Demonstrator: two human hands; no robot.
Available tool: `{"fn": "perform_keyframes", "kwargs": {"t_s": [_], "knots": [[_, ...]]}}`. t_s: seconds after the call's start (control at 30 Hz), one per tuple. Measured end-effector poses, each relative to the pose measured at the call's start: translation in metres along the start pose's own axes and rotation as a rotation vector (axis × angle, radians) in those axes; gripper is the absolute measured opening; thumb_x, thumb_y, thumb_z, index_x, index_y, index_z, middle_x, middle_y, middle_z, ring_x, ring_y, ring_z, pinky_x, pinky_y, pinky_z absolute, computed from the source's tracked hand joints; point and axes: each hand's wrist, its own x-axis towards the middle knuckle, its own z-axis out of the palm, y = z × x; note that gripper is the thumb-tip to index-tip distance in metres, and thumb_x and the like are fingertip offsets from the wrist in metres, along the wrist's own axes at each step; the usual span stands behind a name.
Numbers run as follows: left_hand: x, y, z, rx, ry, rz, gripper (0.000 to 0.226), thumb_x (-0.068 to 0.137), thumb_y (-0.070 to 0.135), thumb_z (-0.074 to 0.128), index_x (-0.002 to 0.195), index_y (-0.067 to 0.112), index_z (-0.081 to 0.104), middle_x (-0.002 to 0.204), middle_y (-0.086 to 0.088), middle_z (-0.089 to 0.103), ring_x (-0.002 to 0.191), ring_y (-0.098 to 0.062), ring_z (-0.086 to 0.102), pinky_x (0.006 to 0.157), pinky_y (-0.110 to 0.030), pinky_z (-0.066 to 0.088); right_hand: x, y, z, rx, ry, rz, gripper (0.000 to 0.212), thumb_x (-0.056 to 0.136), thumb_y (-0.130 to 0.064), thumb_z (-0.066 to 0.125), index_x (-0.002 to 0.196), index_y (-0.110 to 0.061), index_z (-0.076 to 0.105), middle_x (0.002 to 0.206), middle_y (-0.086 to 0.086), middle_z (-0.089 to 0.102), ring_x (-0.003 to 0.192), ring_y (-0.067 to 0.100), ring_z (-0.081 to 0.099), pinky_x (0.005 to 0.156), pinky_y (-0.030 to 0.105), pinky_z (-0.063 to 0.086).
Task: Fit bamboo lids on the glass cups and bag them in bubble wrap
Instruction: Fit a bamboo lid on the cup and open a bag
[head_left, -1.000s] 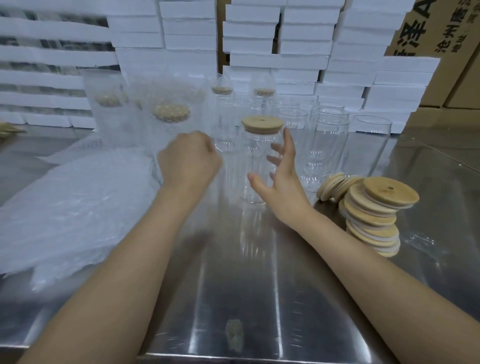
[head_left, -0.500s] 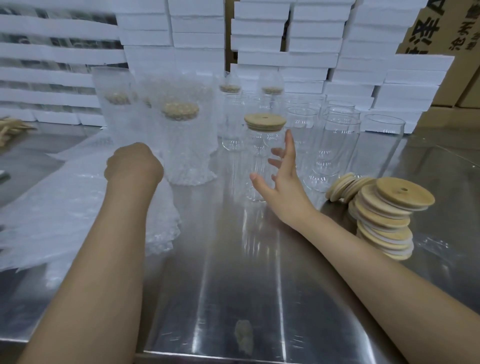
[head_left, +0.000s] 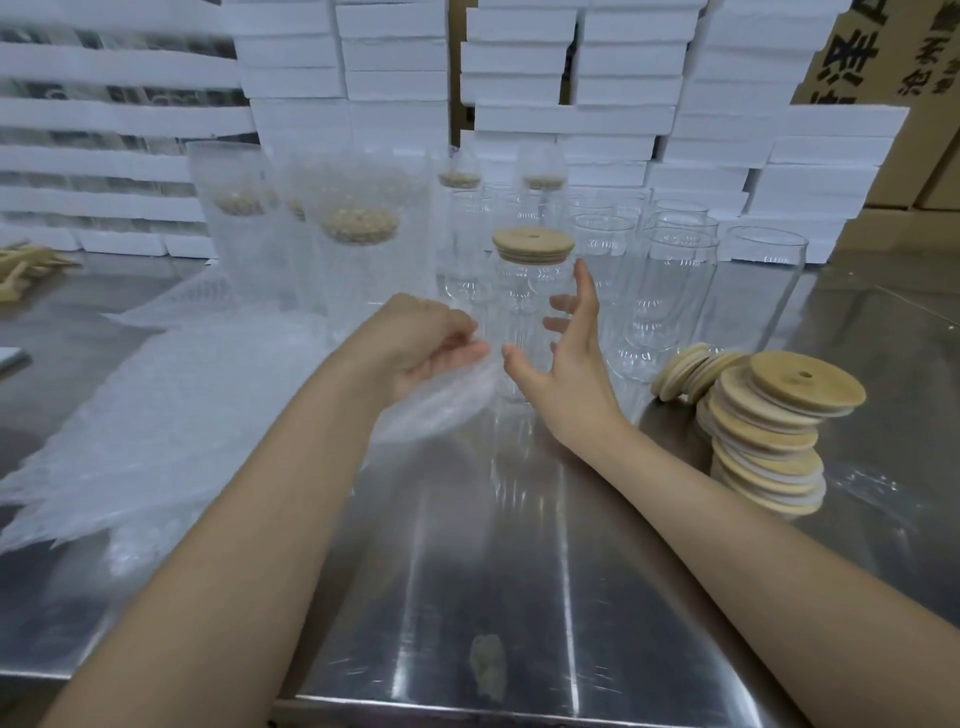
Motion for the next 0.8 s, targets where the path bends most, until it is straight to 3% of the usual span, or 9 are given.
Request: {"fn": "perform_keyframes", "kwargs": {"t_s": [0.07,0.13,0.23,0.3,0.43,0.53,0.6,0.7,0.8], "knots": [[0.009,-0.013,0.003,0.03,0.023,0.07,0.042,0.093,-0.001,0.057,0.13,0.004,0.039,0.112,-0.013,0.053,0.091,-0.022,0.069,0.084,-0.028,0.057,0.0,-0.001,-0.001,-0.026,0.016,0.005,0.101,0.085,-0.034,0.066,0.147,-0.042,-0.012,0.142,-0.004,0.024,0.125,0.012,0.041,0.093,0.034,0.046],[0.011,-0.018,0.001,0.378,0.066,0.193,0.046,0.092,0.006,0.061,0.134,0.01,0.042,0.12,-0.007,0.05,0.097,-0.021,0.063,0.091,-0.032,0.053,-0.001,0.0,-0.004,-0.056,0.051,-0.007,0.101,0.084,-0.031,0.064,0.147,-0.041,-0.014,0.146,0.0,0.02,0.127,0.019,0.041,0.086,0.036,0.046],[0.009,-0.011,-0.011,0.761,0.01,0.345,0.007,0.085,0.016,0.072,0.086,0.014,0.065,0.074,0.008,0.066,0.062,-0.005,0.06,0.062,-0.022,0.047,0.0,-0.002,-0.011,-0.103,0.073,-0.02,0.103,0.081,-0.028,0.064,0.15,-0.038,-0.012,0.143,0.001,0.019,0.117,0.026,0.049,0.082,0.042,0.05],[0.005,-0.006,-0.016,1.027,-0.12,0.221,0.027,0.078,0.04,0.077,0.071,0.017,0.063,0.053,0.012,0.061,0.05,-0.002,0.055,0.051,-0.018,0.04,0.0,-0.006,-0.014,-0.171,0.085,-0.025,0.105,0.078,-0.03,0.066,0.151,-0.036,-0.01,0.142,0.002,0.015,0.106,0.029,0.055,0.074,0.048,0.054],[0.002,-0.011,-0.014,1.442,-0.285,-0.03,0.042,0.069,0.056,0.077,0.091,0.021,0.066,0.086,0.008,0.066,0.078,-0.007,0.061,0.071,-0.023,0.047,0.002,-0.008,-0.016,-0.196,0.137,-0.041,0.103,0.075,-0.029,0.071,0.15,-0.037,0.002,0.15,0.003,0.008,0.109,0.021,0.052,0.072,0.041,0.056],[0.004,-0.019,-0.011,1.34,-0.272,0.055,0.024,0.076,0.039,0.076,0.086,0.02,0.065,0.079,0.006,0.066,0.071,-0.011,0.06,0.068,-0.023,0.046,0.005,-0.001,-0.016,-0.11,0.147,-0.11,0.107,0.077,-0.025,0.076,0.15,-0.033,-0.003,0.158,0.007,-0.001,0.136,0.01,0.024,0.093,0.012,0.037],[0.007,-0.02,-0.01,1.33,-0.233,0.133,0.014,0.081,0.026,0.067,0.072,0.018,0.063,0.07,0.001,0.066,0.064,-0.013,0.058,0.06,-0.023,0.043,0.007,0.001,-0.017,-0.12,0.114,-0.111,0.112,0.079,-0.03,0.077,0.145,-0.043,-0.012,0.159,0.002,0.004,0.14,0.016,0.031,0.092,0.026,0.045],[0.008,-0.021,-0.006,1.237,-0.167,0.165,0.023,0.085,0.016,0.054,0.063,0.012,0.054,0.065,-0.003,0.056,0.06,-0.016,0.05,0.059,-0.028,0.04,0.006,0.0,-0.018,-0.173,0.148,-0.089,0.114,0.074,-0.038,0.075,0.146,-0.047,-0.012,0.148,-0.003,0.026,0.119,0.014,0.05,0.076,0.038,0.051],[-0.006,-0.013,-0.002,0.68,-0.313,0.04,0.03,0.084,0.011,0.049,0.055,0.015,0.058,0.059,-0.002,0.051,0.057,-0.015,0.051,0.06,-0.021,0.042,0.004,-0.002,-0.019,-0.157,0.212,-0.048,0.114,0.07,-0.042,0.074,0.145,-0.049,-0.011,0.135,-0.007,0.034,0.105,0.008,0.053,0.069,0.033,0.047]]}}
